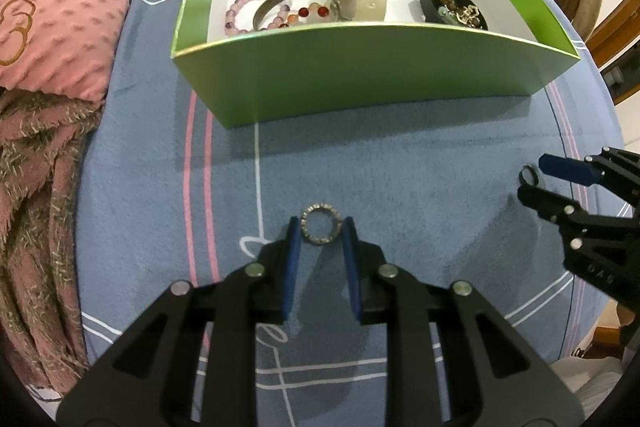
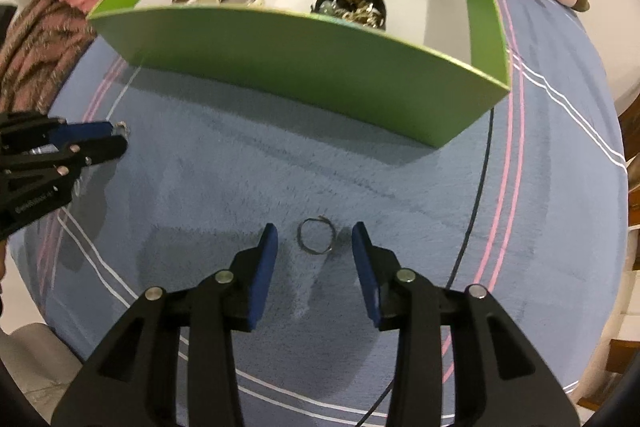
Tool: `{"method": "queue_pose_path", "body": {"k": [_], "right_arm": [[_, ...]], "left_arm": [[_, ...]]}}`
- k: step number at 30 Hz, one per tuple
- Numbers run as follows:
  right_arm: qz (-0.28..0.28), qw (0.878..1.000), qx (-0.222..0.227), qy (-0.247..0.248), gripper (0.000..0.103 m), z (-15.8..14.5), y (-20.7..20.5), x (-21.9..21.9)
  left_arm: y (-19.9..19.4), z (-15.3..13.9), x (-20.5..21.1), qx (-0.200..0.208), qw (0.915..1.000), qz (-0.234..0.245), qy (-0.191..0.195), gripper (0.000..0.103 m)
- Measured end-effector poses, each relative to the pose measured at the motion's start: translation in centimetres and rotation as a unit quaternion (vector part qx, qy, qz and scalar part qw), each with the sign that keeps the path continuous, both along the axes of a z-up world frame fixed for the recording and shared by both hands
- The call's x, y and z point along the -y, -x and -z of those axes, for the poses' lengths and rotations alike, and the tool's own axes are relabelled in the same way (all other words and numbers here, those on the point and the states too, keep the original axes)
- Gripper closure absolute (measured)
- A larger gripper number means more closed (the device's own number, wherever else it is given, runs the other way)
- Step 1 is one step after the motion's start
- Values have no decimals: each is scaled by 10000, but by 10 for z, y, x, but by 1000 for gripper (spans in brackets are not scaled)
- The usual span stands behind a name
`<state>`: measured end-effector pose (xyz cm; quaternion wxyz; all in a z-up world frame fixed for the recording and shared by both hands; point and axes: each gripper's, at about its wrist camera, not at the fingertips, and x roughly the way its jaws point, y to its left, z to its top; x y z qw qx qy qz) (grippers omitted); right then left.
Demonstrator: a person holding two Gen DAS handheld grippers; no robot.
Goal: Organize jewelry
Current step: 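Carry both rings into the green box and open both tools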
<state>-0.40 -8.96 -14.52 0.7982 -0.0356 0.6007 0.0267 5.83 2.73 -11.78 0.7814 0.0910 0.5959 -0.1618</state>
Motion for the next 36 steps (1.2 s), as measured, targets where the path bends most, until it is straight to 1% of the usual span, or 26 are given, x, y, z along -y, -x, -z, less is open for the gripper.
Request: {"method": "queue_pose_path", "body": {"k": [1,3,5,7,10,13,17,20,24,26,29,36], "right_arm": [[-13,10000,17,11,66,0,1,-1],[-34,10000,27,0,71,-1,0,-1],[-41,10000,30,-12,82,-2,0,-1],[-36,10000,36,-43,84,-2,4,-1],[-52,9999,38,-98,84,-4,5,-3],[-76,9998,130,-152,84,-16,12,-4],[-163,9992,277,-218,84,-33,12,-3],[-237,9981,430,-370,84,-49,12,-6],[-348,9967,625,-388,84,-67,10,-8],[-361,9967,633,-362,84,-69,9,-8],[-356,9972,547,-356,84,-63,9,-9],[-260,9985,326,-350,84,-42,7,-13]], "left_arm": [[0,0,0,3,10000,2,5,82],[2,0,0,9,10000,-1,17,82],[2,1,-1,9,10000,-9,41,82],[1,1,-3,-14,9999,-34,101,82],[0,0,-9,-30,9998,-105,147,82],[1,-7,-15,42,9997,-146,183,82],[3,-30,-20,250,9991,-129,331,82],[3,-47,-22,424,9982,-104,415,82],[-2,-72,-20,653,9965,-61,515,82],[-4,-80,-17,714,9961,-47,516,82],[-7,-82,-16,725,9960,-7,525,82],[1,-67,-6,601,9973,97,413,82]]}}
